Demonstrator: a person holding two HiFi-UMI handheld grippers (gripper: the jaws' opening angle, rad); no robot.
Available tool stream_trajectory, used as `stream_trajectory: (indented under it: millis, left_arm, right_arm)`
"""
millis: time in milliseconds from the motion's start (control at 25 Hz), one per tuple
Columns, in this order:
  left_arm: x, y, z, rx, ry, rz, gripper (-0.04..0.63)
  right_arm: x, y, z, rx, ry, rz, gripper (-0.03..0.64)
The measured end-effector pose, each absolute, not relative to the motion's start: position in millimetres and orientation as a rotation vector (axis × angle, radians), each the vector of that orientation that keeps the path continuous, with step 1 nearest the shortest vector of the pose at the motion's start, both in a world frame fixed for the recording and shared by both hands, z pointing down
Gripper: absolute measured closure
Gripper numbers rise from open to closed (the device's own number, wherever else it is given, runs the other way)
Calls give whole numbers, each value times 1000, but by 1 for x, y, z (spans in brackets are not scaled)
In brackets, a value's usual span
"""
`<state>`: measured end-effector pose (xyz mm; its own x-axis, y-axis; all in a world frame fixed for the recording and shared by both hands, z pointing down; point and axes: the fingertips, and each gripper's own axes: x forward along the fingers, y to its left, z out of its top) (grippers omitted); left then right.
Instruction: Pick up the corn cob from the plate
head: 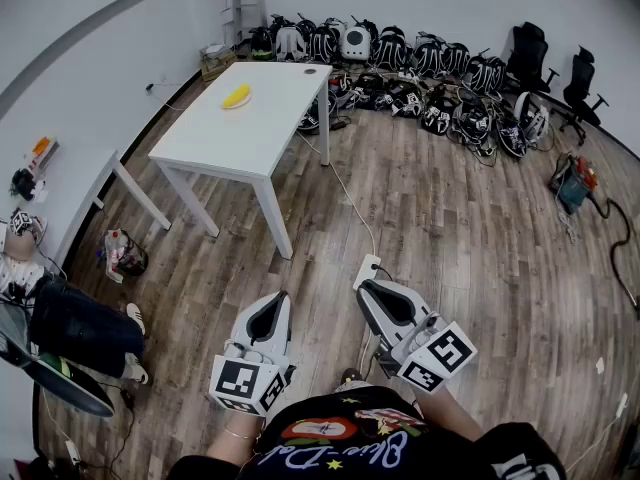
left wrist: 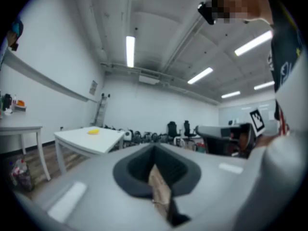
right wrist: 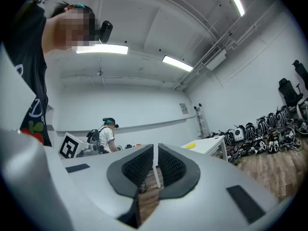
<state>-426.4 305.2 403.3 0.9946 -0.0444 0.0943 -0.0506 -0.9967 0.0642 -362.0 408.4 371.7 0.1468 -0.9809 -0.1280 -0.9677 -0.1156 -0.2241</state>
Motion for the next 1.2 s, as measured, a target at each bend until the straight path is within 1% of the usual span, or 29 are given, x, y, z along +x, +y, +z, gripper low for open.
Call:
stream_trajectory:
  millis: [280, 480, 760, 920, 1080, 1200]
  left_arm:
    - [-338, 289, 420, 3142, -100, 254, 604]
    - [-256, 238, 424, 3115, -112, 208, 604]
    - [-107, 131, 419, 3061, -44, 133, 604]
    - [-63, 59, 414, 3065, -131, 107, 604]
    - [-22, -4, 412, 3068, -244, 133, 604]
    - [14, -41, 407, 3052, -315, 101, 604]
  right_arm:
    - [-271, 375, 394, -2106, 1945, -136, 598]
    - [-203, 318, 398, -2049, 1987, -142, 598]
    - [-83, 190, 386, -1976, 2058, -138, 598]
    - [-38, 114, 375, -1949, 2176, -60, 598]
    - [-7, 44, 377, -1852, 2232, -148, 598]
    - [23, 5, 382, -1792, 2287, -201, 598]
